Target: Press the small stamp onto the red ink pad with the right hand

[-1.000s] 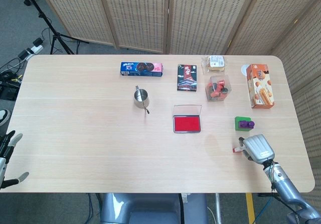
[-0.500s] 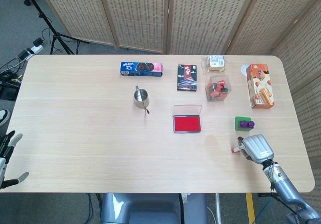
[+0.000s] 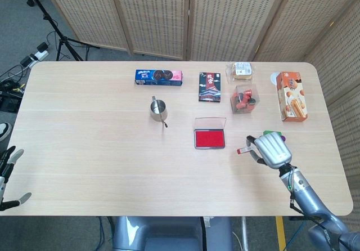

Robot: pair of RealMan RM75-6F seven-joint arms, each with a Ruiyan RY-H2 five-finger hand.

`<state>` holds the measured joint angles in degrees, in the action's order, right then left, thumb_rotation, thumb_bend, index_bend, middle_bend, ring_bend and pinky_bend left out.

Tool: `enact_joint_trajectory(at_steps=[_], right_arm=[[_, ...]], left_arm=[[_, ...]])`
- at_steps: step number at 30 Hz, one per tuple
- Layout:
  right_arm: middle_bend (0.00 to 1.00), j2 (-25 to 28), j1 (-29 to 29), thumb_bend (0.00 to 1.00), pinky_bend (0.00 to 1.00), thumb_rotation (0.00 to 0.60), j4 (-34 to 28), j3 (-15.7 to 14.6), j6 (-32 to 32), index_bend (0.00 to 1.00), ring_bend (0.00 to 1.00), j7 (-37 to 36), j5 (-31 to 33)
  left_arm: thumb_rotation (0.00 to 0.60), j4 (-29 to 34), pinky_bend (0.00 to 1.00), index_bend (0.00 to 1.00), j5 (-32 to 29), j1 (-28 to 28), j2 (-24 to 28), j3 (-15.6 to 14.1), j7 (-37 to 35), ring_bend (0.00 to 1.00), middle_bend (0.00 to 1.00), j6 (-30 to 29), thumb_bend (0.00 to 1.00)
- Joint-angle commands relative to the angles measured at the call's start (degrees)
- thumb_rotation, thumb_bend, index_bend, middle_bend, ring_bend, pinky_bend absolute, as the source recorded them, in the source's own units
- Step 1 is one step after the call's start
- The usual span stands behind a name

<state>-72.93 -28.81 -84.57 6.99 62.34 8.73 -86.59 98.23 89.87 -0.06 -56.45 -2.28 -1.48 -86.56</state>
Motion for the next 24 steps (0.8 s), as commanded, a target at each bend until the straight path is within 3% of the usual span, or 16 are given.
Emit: enact_joint_trajectory(at_steps=[1,6,14,24], right_arm=[[1.0,0.7,-3.8,0.52,1.0,0.6,-4.7,4.2,-4.7,0.52,1.0,6.6,6.8],[1.0,-2.1,-7.5,0.52,1.0,0.6,-5.6,6.9,-8.5,0.52,1.0,13.6,14.9],[1.0,-9.8,-12.3,0.53,1.0,0.6,-1.7,7.3,-10.9,0.52,1.0,23.2,25.6],[1.0,-19.0,-15.1,0.54,1.0,0.6,6.7,6.8,-9.3,0.53,1.0,26.8,30.7]], left_arm=[[0.6,0.0,0.0,0.0,-0.3,-0.1,0.0,0.1,-0.1,0.0,0.0,0.2,0.0],[0.6,0.0,0.0,0.0,-1.4,-0.7,0.0,0.4,0.0,0.0,0.0,1.5,0.0],[0.6,0.4,0.0,0.0,-2.6,-1.2,0.2,0.7,0.1,0.0,0.0,2.7,0.0],[0.6,0.5,0.0,0.0,-3.8,-2.1,0.8,1.1,-1.1,0.0,0.0,4.4,0.0]])
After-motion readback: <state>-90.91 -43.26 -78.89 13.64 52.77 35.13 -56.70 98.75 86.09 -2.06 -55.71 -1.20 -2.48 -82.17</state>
